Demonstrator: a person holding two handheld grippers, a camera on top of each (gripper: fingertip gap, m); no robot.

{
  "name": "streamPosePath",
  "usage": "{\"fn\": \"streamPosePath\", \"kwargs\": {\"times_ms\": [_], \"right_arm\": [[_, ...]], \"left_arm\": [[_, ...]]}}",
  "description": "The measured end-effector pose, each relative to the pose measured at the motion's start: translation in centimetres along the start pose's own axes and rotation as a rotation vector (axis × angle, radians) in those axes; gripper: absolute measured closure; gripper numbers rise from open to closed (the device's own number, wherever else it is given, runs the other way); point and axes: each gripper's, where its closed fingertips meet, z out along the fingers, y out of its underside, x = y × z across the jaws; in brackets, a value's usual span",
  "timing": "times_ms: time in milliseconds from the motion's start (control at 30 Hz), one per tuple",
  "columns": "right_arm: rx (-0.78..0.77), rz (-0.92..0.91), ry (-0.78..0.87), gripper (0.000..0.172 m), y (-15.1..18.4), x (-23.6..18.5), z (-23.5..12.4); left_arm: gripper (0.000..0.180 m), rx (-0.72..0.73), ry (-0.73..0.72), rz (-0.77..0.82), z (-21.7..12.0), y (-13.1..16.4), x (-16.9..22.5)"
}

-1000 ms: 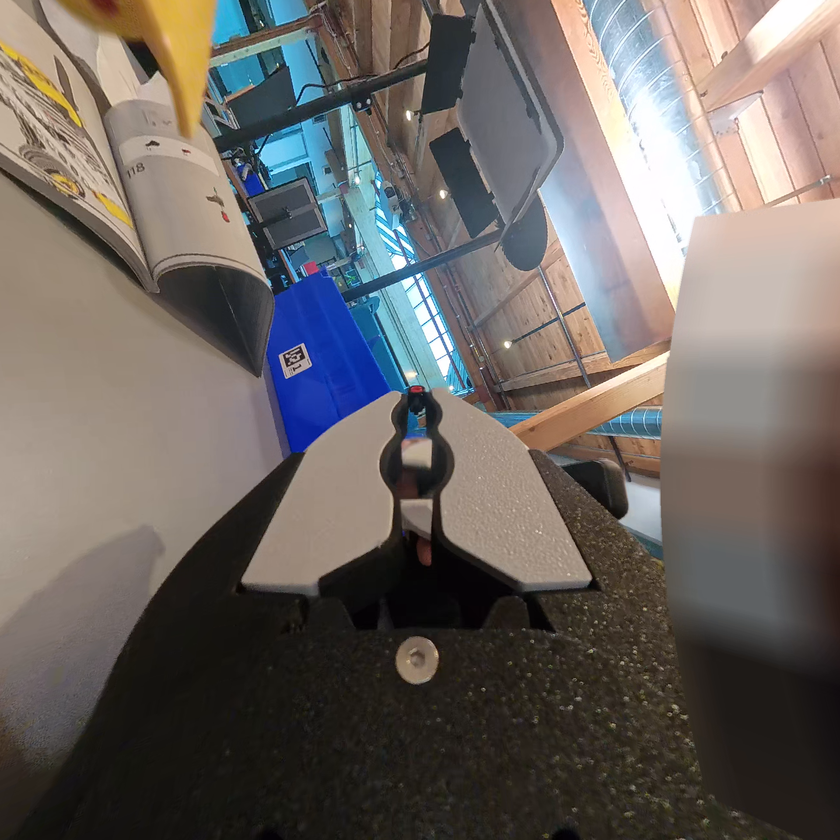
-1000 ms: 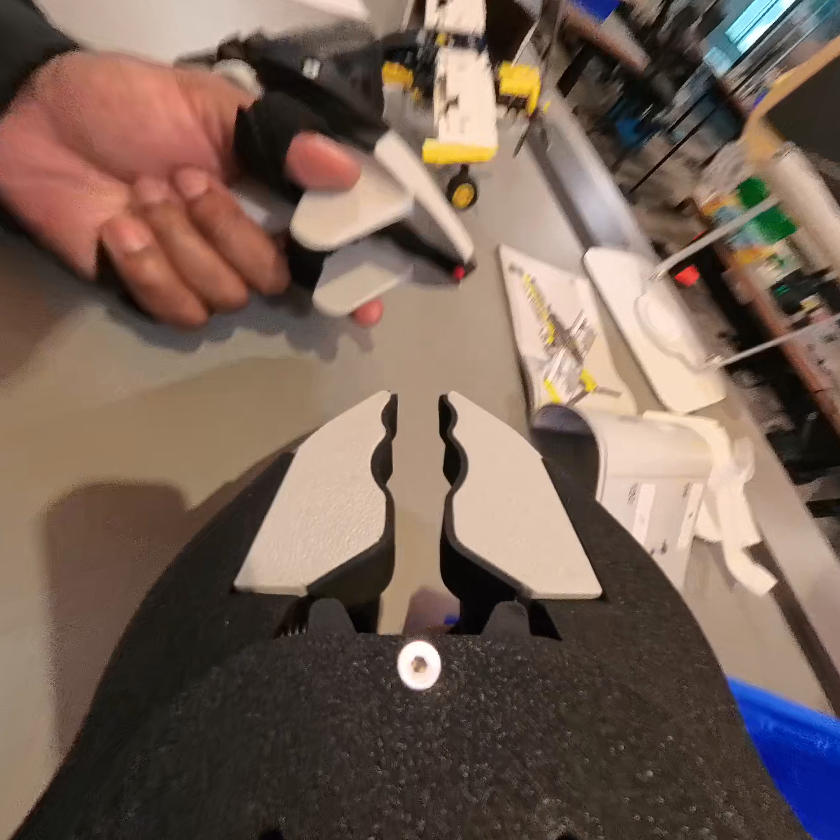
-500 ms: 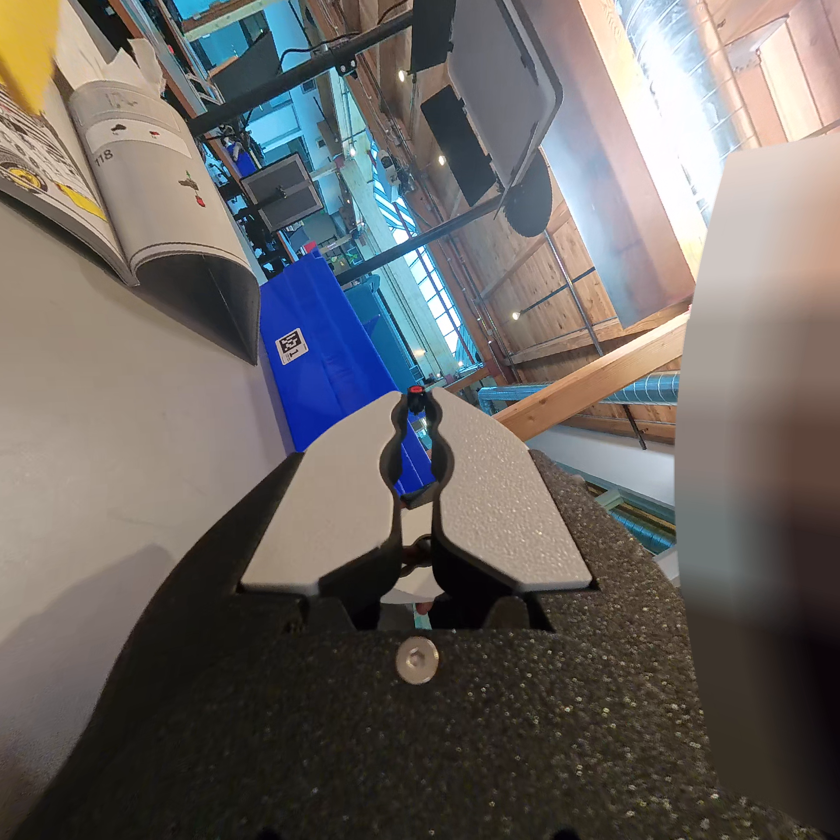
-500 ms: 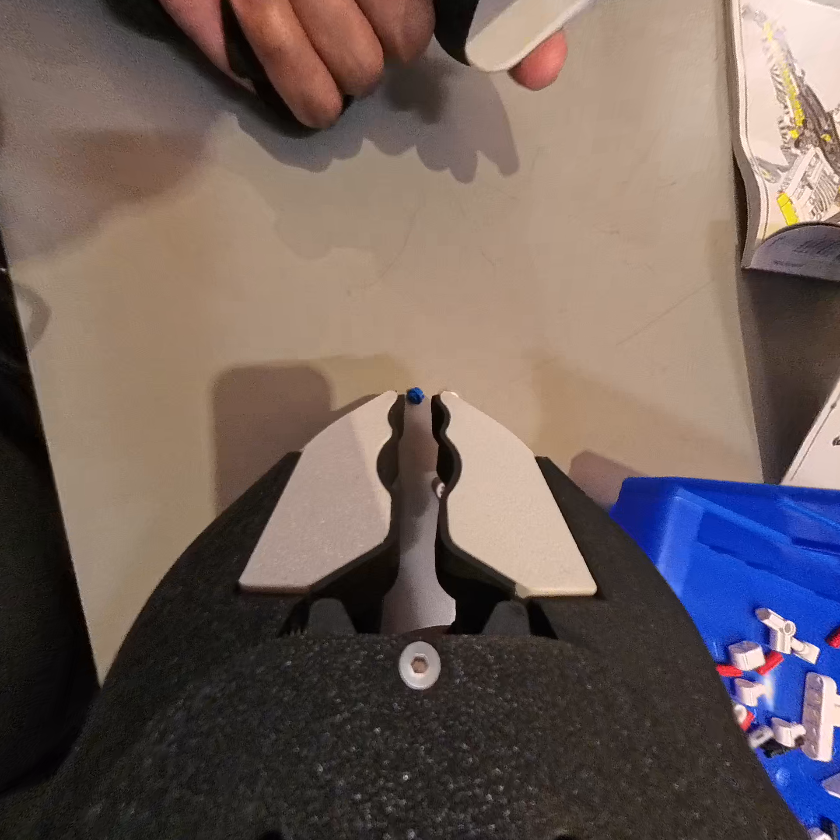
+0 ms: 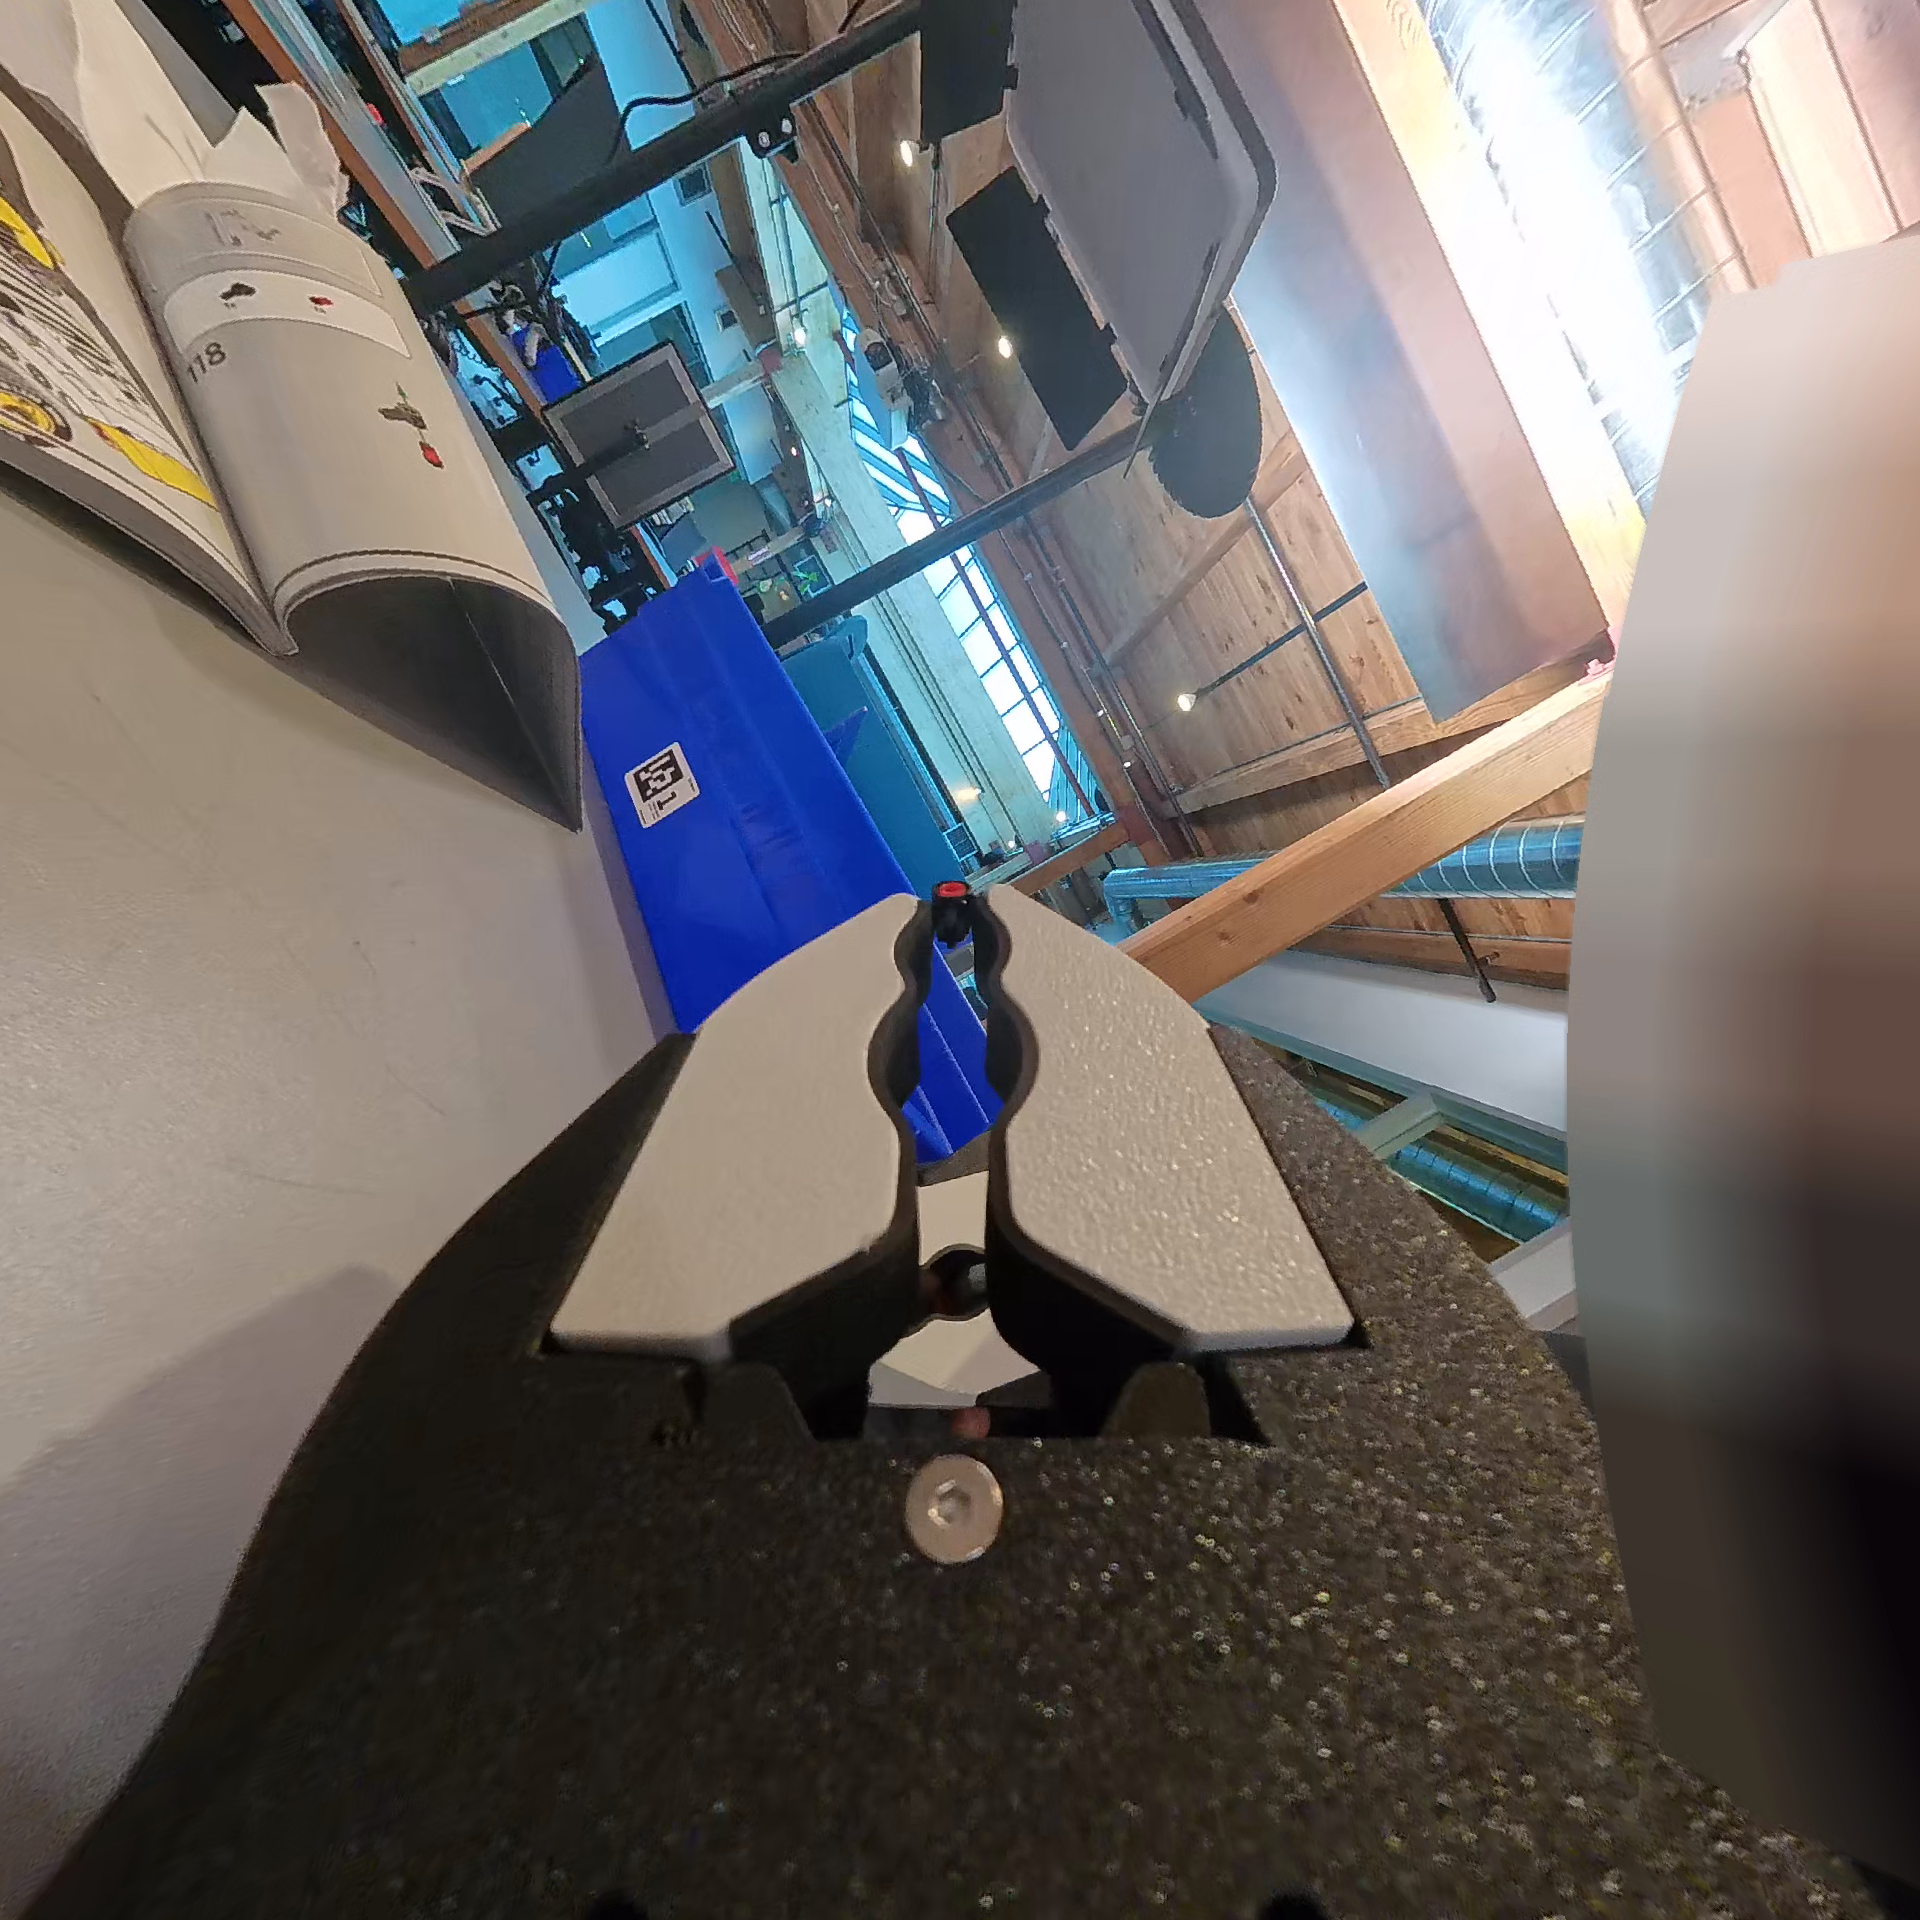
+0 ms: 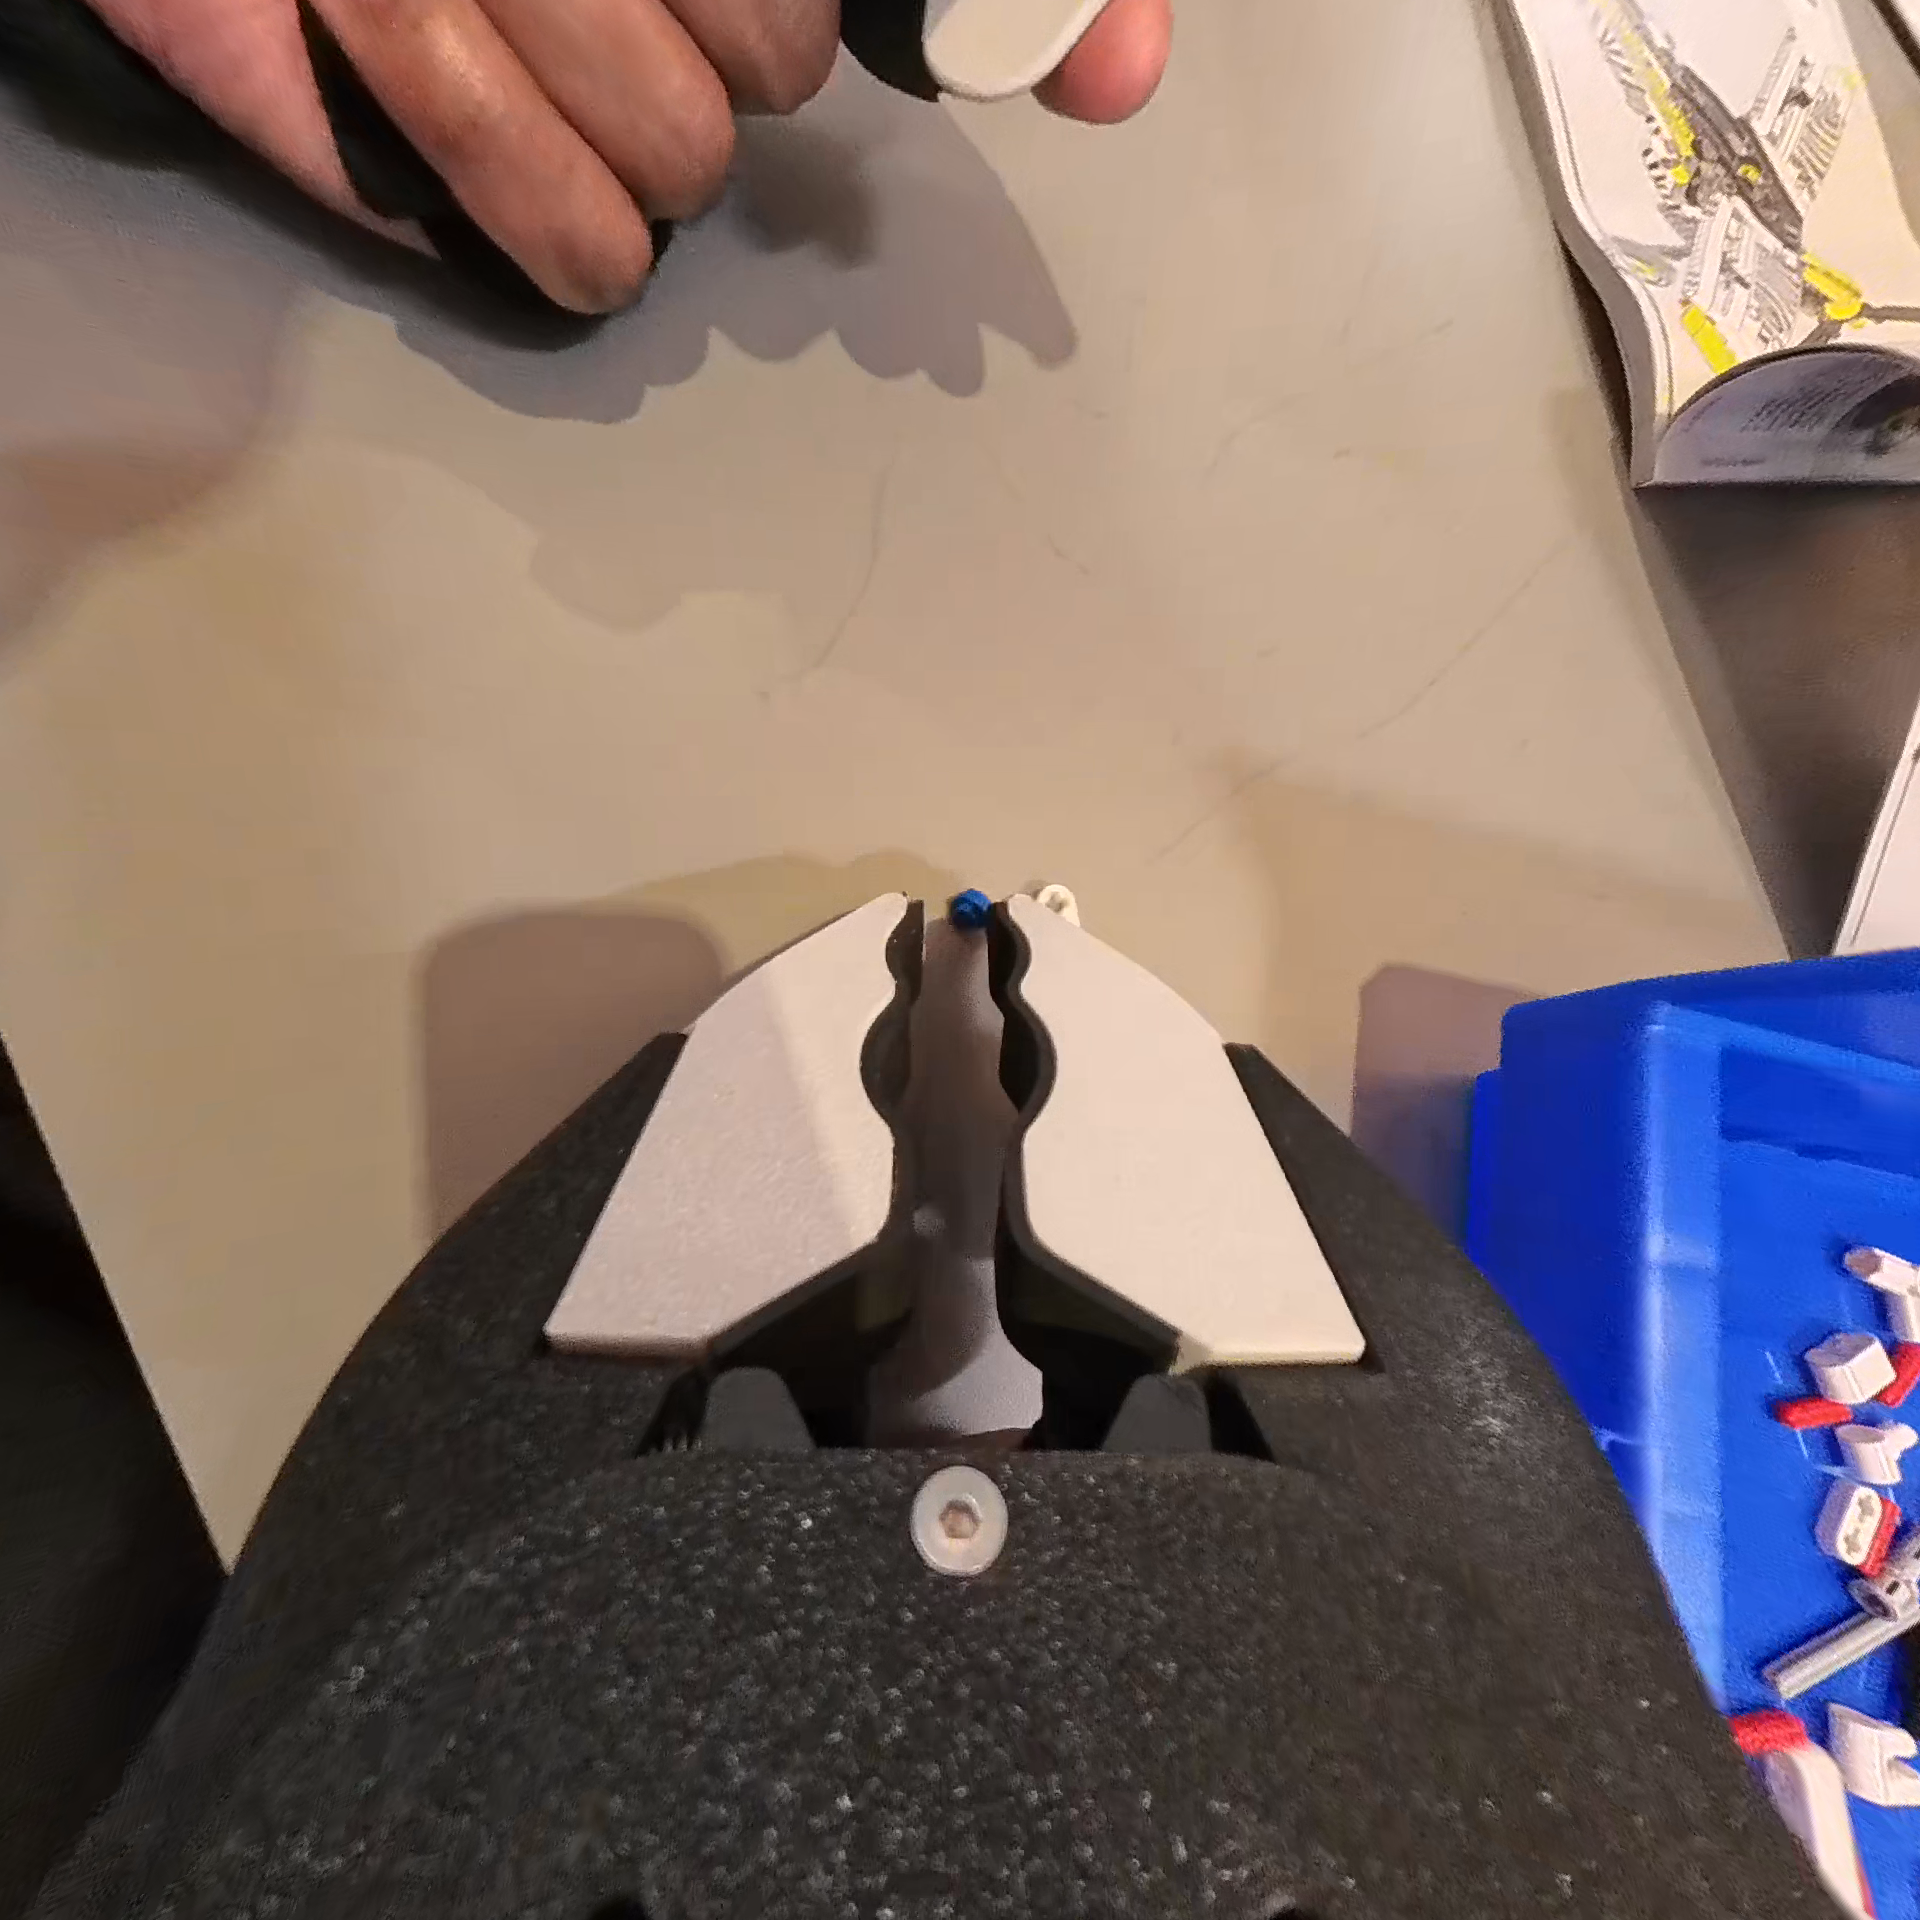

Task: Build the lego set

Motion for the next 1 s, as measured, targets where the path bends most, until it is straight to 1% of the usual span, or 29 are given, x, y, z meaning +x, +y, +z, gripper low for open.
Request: {"fn": "streamPosePath", "kwargs": {"times_ms": [633,867,1000], "right_arm": [[0.000,0.021,0.019,0.162,0.1,0.2,0.3],[0.020,0.021,0.011,0.165,-0.3,-0.1,0.4],[0.064,-0.004,0.058,0.166,-1.2,0.9,0.5]], "left_arm": [[0.174,-0.004,0.001,0.011,0.0,0.1,0.1],[0.174,-0.005,-0.001,0.017,0.1,0.1,0.1],[0.174,0.001,-0.003,0.012,0.1,0.0,0.0]]}}
